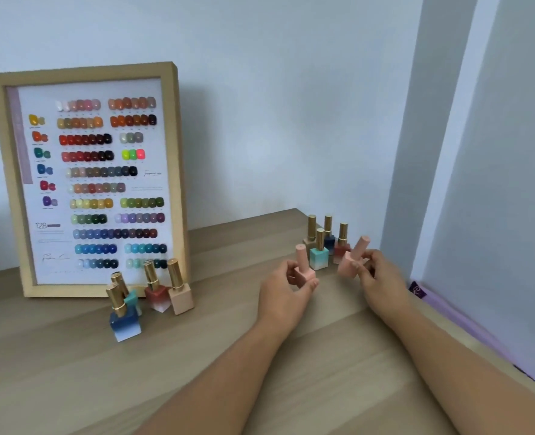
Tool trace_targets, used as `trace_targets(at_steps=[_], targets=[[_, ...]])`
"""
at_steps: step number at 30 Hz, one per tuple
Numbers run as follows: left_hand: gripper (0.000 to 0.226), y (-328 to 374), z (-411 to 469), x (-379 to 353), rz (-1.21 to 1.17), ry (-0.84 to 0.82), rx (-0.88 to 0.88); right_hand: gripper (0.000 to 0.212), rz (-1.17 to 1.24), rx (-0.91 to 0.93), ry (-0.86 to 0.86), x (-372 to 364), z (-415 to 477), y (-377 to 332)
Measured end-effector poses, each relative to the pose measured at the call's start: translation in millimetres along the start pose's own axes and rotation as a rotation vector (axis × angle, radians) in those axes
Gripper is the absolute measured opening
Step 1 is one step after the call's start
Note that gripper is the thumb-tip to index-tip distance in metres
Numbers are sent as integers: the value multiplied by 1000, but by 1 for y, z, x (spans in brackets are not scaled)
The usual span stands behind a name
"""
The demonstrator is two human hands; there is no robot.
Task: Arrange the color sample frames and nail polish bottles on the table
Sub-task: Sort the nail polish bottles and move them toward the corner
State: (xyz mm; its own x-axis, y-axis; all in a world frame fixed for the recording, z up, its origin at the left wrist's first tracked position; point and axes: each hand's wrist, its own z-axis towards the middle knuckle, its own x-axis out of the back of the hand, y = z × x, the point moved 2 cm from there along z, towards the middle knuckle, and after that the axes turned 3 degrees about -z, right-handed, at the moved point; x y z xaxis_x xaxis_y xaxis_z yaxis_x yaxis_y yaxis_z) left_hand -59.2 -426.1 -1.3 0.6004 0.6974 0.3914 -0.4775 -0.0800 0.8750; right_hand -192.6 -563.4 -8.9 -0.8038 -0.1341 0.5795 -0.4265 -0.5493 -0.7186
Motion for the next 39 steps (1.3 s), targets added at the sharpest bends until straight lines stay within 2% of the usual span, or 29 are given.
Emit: trace_targets(at_steps=[6,13,19,23,26,31,37,39], targets=[[29,2,28,-37,31,-12,38,19,-56,22,-53,1,22,11],[34,4,34,-44,69,9,1,19,-80,35,-67,-4,26,12],[47,7,18,-27,72,-38,38,32,80,-20,-18,6,12,2],[45,1,-11,4,66,-63,16,24,203,-28,57,13,-12,-10],[37,-5,-38,38,105,-51,-46,16,188,70,47,10,-38,-28],[25,-14,-76,104,184,83,-133,17,137,265,-163,-26,-78,-78],[20,-37,-104,185,296,177,-148,16,233,248,-349,-90,-94,-129],[22,-51,-108,217,297,281,-106,23,226,246,-391,-115,-96,-147]])
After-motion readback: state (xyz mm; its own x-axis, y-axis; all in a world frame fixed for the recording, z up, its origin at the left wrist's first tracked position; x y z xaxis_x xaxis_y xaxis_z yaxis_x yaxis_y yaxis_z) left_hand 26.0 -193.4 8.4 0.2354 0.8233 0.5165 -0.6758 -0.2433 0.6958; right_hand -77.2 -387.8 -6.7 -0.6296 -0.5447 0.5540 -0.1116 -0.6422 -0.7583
